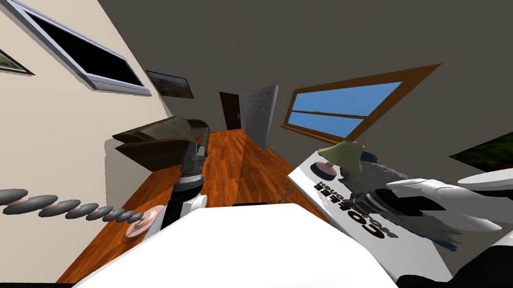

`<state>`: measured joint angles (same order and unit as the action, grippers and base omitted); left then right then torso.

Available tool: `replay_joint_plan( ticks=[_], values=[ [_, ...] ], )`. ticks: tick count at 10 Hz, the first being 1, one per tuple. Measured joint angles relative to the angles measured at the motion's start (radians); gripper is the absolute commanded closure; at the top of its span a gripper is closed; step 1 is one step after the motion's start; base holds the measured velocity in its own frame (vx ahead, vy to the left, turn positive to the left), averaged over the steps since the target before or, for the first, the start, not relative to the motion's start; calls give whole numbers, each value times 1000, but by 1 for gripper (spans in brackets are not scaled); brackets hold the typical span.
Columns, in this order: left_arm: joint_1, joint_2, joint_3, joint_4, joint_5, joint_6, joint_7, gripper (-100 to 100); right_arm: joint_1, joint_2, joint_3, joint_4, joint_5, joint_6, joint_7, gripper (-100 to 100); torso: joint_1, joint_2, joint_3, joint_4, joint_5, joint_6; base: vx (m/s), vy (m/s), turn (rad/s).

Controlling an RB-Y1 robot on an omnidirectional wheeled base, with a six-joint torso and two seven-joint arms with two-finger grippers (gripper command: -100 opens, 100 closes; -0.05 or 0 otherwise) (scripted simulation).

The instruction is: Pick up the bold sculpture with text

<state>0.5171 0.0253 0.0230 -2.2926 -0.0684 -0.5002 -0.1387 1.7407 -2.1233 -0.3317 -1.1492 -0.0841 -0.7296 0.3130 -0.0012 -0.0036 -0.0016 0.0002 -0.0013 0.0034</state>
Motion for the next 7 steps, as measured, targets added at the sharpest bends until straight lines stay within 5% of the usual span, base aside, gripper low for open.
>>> replay_joint_plan(
  ticks=[1, 2, 6, 7],
  values=[
    [0, 0, 0, 0, 0, 0, 0, 0, 0, 0, 0, 0, 0, 0, 0, 0, 0, 0, 0, 0, 0, 0, 0, 0, 0],
    [0, 0, 0, 0, 0, 0, 0, 0, 0, 0, 0, 0, 0, 0, 0, 100, 0, 0, 0, 0, 0, 0, -10, 26, 146],
    [0, 0, 0, 0, 0, 0, 0, 0, -62, 62, 48, 42, 51, -62, -32, 100, 3, 1, 1, 0, 1, 0, -13, 22, 71],
    [0, 0, 0, 0, 0, 0, 0, 0, -63, 64, 49, 44, 52, -65, -34, 0, 2, 1, 0, 0, 1, -1, 0, 0, 0]
  ],
)
